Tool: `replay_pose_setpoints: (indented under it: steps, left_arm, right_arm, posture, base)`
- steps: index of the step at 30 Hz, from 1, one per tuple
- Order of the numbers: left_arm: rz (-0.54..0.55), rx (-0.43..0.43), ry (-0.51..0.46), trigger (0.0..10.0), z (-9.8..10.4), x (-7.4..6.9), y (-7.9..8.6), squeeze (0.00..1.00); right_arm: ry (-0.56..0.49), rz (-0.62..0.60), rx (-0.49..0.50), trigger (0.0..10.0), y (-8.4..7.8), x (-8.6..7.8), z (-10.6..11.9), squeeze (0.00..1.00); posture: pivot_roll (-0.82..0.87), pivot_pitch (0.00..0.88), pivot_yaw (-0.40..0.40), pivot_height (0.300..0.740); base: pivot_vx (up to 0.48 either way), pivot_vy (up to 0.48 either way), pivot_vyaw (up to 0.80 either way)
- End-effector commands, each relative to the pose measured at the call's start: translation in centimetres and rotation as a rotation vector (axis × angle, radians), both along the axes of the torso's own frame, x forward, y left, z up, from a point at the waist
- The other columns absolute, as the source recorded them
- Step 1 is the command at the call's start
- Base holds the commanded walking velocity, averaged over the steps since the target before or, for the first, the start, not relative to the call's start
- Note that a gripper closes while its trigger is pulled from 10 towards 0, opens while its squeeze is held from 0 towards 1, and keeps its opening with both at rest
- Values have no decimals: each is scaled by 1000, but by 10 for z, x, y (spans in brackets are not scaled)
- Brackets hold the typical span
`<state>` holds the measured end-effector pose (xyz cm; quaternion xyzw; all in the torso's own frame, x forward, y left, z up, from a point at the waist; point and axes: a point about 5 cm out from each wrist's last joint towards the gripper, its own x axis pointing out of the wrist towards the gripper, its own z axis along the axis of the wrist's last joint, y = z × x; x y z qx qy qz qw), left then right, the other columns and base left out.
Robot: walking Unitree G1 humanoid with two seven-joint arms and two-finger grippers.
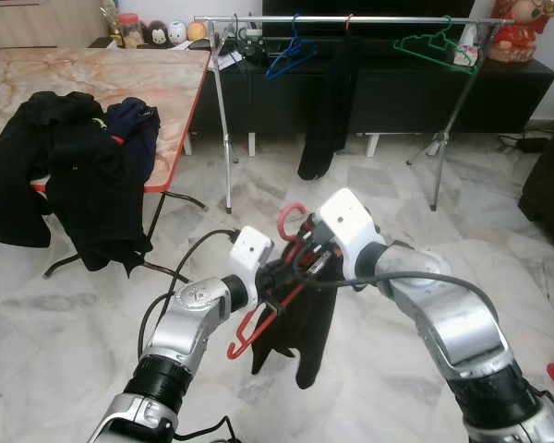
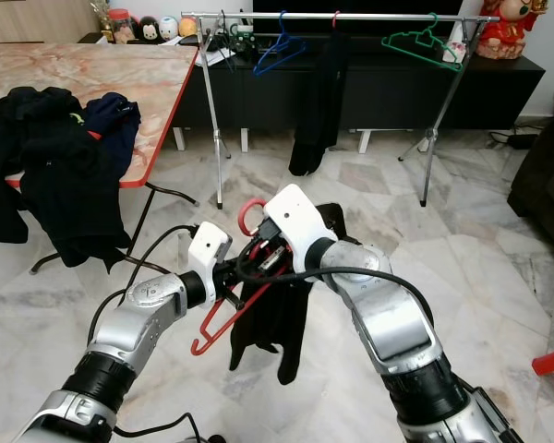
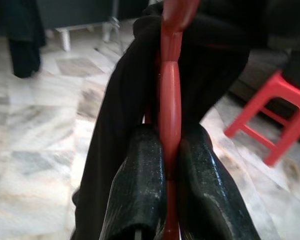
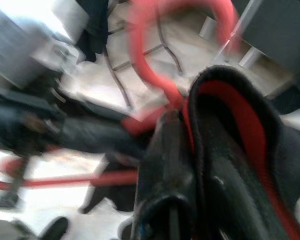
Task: Hang hanger
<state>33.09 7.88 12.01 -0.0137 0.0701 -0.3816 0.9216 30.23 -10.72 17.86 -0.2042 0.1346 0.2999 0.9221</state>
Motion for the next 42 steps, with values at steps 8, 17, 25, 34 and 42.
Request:
replay_pose_setpoints:
  steps: [8, 17, 25, 34, 42]
  left_arm:
    - [84, -47, -105, 10000, 20, 12, 3, 0]
    - [10, -44, -73, 10000, 14, 6, -4, 0]
    - [-1, -37, -67, 10000, 11, 5, -4, 0]
    - [-19, -39, -64, 10000, 11, 4, -5, 0]
    - [-26, -87, -106, 10000, 18, 3, -3, 0]
  right_arm:
    - [21, 0, -64, 10000, -14, -5, -6, 0]
    - [-95, -23, -123, 10000, -19, 3, 4, 0]
    - [-105, 29, -121, 10000, -19, 4, 11, 0]
    - [-58, 123, -162, 10000, -18, -5, -1, 647]
    - [-36, 149, -178, 10000, -19, -8, -6, 1000]
  posture:
    - [-77, 15, -11, 740]
    - [-79, 14, -9, 740]
    - [-79, 12, -9, 740]
    - [-78, 15, -9, 740]
    - [-79, 16, -10, 740]
  base:
    - [0, 0, 0]
    - [0, 0, 0]
    - [0, 0, 0]
    - [0, 0, 0]
    - [0, 0, 0]
